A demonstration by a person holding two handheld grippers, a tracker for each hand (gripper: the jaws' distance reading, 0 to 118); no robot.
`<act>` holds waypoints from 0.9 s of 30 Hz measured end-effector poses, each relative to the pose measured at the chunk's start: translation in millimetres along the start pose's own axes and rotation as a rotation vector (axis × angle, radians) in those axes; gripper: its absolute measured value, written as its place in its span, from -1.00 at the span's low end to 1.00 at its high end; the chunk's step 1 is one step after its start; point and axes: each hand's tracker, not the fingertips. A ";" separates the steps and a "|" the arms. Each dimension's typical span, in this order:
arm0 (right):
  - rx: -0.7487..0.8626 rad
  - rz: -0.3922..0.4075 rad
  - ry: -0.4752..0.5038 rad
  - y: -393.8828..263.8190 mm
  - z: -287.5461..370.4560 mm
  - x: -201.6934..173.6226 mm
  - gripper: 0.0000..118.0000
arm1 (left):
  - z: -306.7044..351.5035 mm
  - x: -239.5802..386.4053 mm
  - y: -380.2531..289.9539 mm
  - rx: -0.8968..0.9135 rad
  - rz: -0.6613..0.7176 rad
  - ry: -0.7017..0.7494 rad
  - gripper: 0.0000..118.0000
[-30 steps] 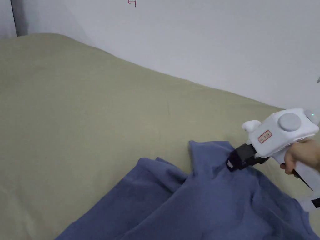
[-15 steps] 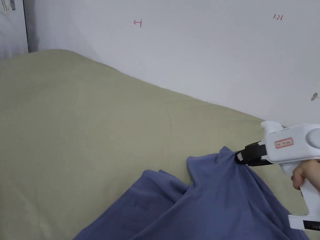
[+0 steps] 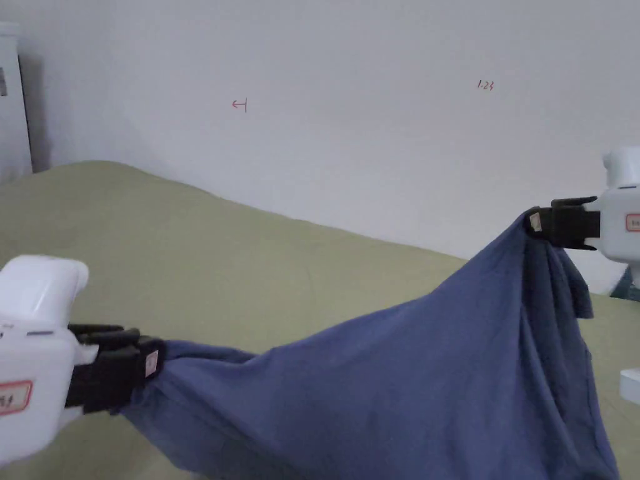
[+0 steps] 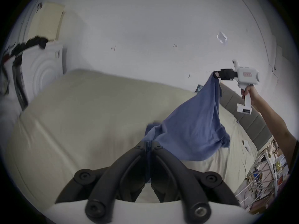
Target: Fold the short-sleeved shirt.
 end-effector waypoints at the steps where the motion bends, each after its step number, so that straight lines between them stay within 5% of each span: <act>1: 0.024 0.001 -0.019 10.3 7.3 2.5 -1.00 | -1.6 1.0 17.9 0.012 -0.015 0.001 -0.93; 8: 0.124 0.001 -0.223 81.1 52.5 21.0 -1.00 | -15.6 19.3 146.9 0.091 -0.206 0.096 -0.94; 22: 0.355 -0.018 -0.418 167.1 76.0 63.9 -1.00 | -62.0 42.0 343.8 0.316 -0.194 0.235 -0.94; 27: 0.414 0.037 -0.470 193.0 69.7 66.2 -1.00 | -72.3 41.9 385.0 0.362 -0.264 0.331 -0.94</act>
